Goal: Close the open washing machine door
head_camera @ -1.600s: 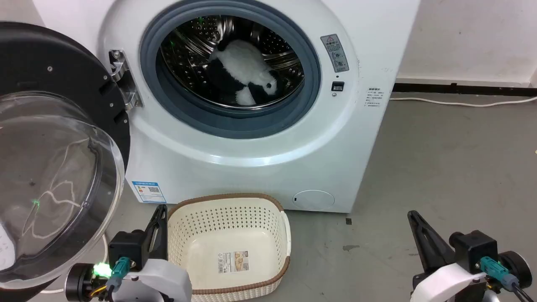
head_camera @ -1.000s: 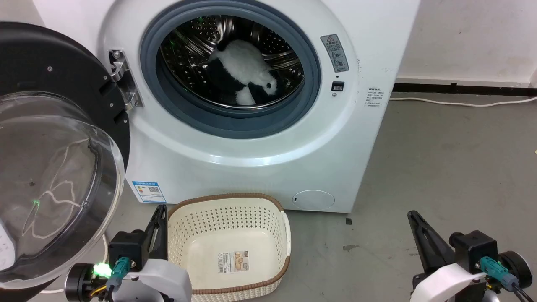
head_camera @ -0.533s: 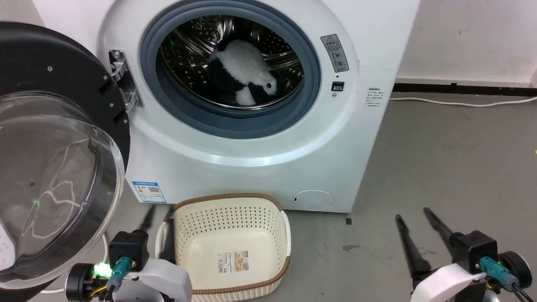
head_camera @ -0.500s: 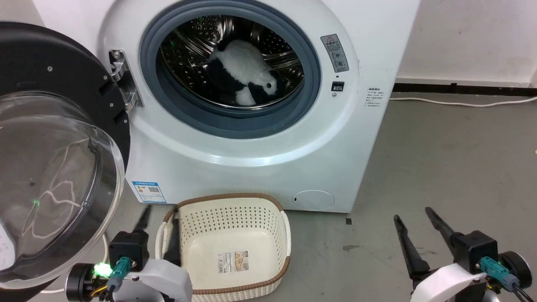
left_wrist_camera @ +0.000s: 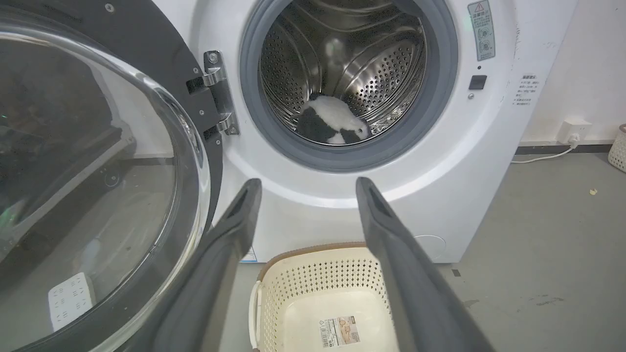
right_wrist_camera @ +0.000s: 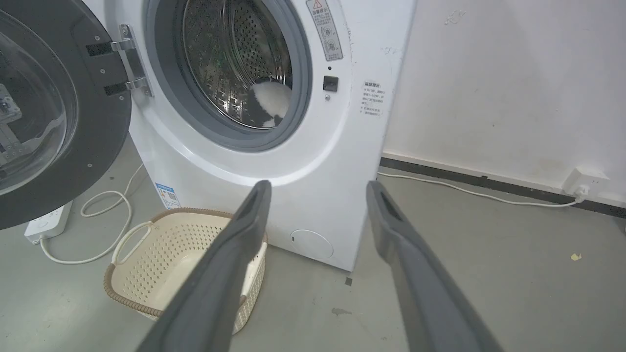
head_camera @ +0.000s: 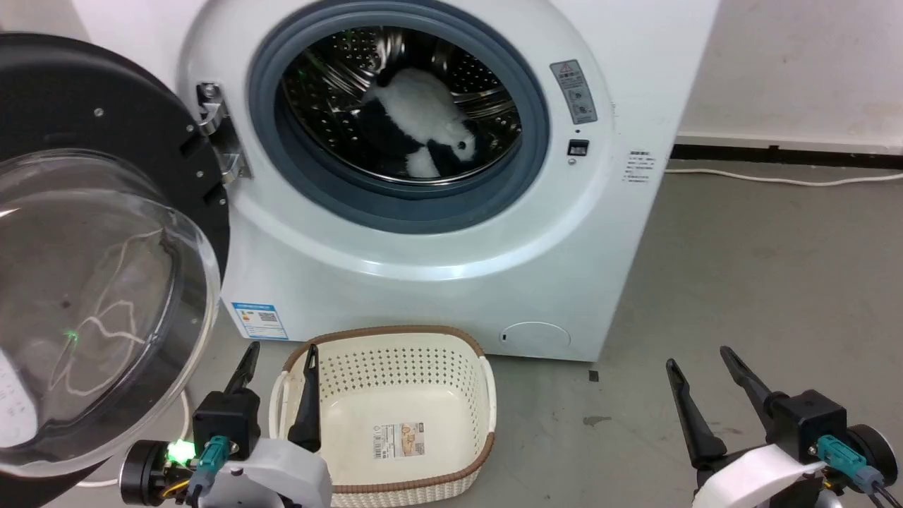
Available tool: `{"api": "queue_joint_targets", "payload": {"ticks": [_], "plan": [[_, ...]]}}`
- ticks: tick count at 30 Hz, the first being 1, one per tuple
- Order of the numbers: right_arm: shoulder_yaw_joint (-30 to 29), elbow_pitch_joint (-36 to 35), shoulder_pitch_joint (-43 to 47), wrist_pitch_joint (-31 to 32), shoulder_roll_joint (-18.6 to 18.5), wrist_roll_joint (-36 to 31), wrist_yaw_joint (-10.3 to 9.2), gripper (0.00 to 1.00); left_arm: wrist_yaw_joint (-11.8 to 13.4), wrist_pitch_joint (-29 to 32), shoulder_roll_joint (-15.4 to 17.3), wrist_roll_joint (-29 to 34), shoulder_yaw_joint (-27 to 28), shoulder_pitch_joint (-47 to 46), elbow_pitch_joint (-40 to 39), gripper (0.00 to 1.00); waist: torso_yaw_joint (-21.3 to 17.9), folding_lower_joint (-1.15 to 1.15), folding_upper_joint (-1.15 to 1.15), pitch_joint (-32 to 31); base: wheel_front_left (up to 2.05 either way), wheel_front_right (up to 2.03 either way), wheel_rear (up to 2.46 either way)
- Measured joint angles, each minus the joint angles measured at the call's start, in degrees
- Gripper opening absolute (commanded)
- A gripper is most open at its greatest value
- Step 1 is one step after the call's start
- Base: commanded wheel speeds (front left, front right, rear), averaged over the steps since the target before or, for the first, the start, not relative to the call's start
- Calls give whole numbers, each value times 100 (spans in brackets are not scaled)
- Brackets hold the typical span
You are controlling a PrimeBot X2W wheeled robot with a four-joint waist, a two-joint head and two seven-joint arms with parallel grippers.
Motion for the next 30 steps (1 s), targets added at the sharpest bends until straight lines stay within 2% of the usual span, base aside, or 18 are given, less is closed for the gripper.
{"api": "queue_joint_targets", "payload": {"ticks": [13, 30], "plan": [[98, 44, 71, -172, -3, 41, 0, 100, 33, -170, 54, 0, -152, 25, 5, 100, 520, 0, 0, -76, 0, 0, 0], [563, 364, -148, -402, -129, 292, 0, 100, 305, -415, 119, -1, -310, 289, -201, 100, 1107, 1, 0, 25, -1, -1, -1]]}}
